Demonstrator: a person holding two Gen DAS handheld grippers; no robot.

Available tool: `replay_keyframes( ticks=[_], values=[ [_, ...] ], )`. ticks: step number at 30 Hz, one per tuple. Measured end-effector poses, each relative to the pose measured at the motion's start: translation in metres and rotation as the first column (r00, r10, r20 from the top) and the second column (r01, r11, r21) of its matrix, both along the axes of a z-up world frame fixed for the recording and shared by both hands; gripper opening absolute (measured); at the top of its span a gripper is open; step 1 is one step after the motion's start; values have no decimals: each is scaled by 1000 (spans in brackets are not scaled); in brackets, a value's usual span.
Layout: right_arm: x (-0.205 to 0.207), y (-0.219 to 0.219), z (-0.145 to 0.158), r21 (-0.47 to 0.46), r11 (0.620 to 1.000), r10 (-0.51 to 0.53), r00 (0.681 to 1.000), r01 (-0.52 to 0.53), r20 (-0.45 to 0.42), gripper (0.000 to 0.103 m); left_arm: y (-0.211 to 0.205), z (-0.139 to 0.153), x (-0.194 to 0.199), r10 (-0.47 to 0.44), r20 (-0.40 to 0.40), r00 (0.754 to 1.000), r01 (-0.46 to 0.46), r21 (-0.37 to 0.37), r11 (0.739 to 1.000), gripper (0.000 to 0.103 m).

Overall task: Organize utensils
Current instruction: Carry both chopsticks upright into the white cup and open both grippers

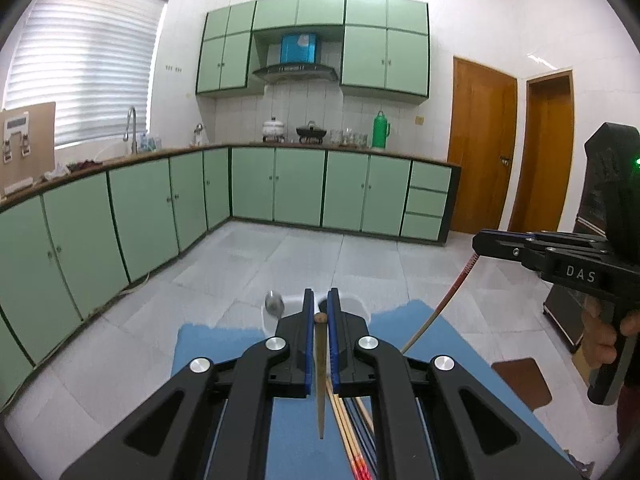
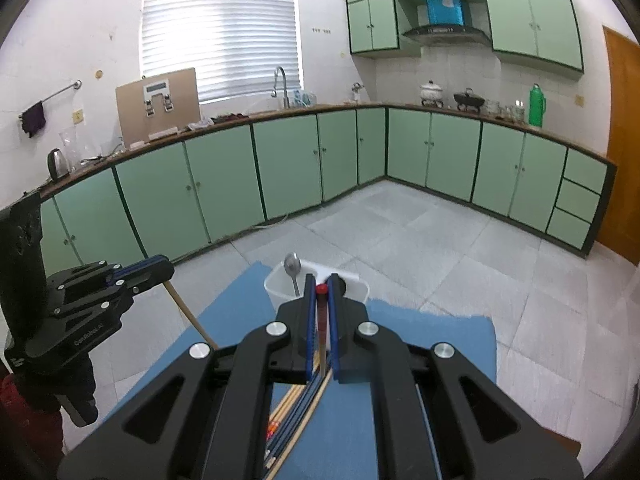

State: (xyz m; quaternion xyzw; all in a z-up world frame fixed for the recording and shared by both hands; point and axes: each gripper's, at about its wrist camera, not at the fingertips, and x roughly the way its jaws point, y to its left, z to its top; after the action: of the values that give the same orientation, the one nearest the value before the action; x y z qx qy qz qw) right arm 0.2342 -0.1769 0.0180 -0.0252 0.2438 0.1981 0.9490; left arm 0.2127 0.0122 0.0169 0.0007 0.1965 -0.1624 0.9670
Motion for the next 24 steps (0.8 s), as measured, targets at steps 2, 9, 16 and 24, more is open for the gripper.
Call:
replay_keyframes(
  ticks=[2,9,16,24],
  values=[
    [4,0,12,0,1000,-1,1000,1,25,5,-1,13,5,-2,30,1000,2,-3,1000,6],
    [30,-2,44,4,1000,-14,996,13,86,5,-8,61,30,-5,158,987,6,-11,1000,6],
    [69,4,44,-17,999,-39,995,41,90,5,-20,72,69,22,229,973,-25,10,1000,6],
    [111,10,4,-35,998,-57,998,57,13,5,-24,30,122,31,193,981,-33,5,999,6]
  ],
)
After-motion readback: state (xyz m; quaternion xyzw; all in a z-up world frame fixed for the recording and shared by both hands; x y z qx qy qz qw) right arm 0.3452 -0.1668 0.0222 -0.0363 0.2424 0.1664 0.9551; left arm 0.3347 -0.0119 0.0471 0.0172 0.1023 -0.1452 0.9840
